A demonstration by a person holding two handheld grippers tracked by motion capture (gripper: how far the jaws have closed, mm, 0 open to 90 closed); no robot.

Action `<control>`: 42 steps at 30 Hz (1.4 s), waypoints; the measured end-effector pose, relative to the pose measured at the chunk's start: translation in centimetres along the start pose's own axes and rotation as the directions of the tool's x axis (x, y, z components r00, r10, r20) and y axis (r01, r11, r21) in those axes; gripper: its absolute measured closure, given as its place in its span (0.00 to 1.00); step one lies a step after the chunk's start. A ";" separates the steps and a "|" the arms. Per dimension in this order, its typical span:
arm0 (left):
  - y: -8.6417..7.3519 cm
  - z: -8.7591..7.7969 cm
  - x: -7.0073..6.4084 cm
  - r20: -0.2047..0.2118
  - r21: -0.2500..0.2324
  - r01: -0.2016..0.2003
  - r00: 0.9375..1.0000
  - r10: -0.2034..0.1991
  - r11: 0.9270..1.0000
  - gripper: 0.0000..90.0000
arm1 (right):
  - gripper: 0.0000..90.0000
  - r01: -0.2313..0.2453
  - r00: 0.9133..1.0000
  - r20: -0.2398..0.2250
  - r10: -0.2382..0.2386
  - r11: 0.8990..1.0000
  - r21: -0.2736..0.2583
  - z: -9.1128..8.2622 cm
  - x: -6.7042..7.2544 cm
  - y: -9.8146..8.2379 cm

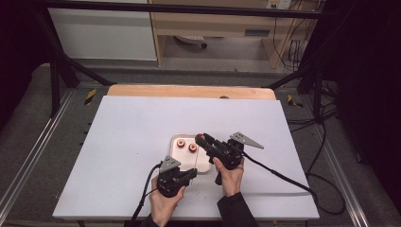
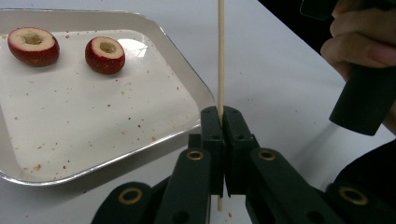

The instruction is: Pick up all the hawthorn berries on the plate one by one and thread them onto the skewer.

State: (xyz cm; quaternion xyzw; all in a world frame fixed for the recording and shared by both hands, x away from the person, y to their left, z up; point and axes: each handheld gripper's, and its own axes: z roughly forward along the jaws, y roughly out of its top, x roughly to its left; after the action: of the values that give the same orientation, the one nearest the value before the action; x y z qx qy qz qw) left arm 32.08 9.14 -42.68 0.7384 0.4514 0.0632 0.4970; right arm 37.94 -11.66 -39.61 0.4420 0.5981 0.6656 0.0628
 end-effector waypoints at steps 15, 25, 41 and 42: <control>1.1 -0.3 0.1 -0.005 -0.039 0.008 1.000 -0.008 0.999 0.98 | 0.67 0.020 0.999 -0.034 -0.017 0.995 0.098 -0.4 0.5 -1.1; 1.8 -0.2 0.6 -0.019 -0.038 -0.018 1.000 0.017 0.999 0.98 | 0.67 0.041 0.998 -0.048 -0.033 0.986 0.164 -0.4 0.8 -2.6; 0.8 -1.5 2.5 -0.047 -0.001 -0.105 0.993 0.104 0.995 0.98 | 0.42 0.117 0.993 -0.025 -0.114 0.963 0.244 -0.8 0.3 -1.8; 0.6 -1.7 2.7 -0.053 0.002 -0.113 0.992 0.113 0.994 0.98 | 0.39 0.119 0.993 -0.020 -0.118 0.960 0.252 -0.7 0.2 -1.7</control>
State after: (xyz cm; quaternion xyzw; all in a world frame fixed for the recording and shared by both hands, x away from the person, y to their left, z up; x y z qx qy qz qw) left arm 33.15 12.20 -42.32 0.7607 0.4217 0.1111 0.4809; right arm 36.54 -11.57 -40.88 0.4081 0.7036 0.5800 0.0441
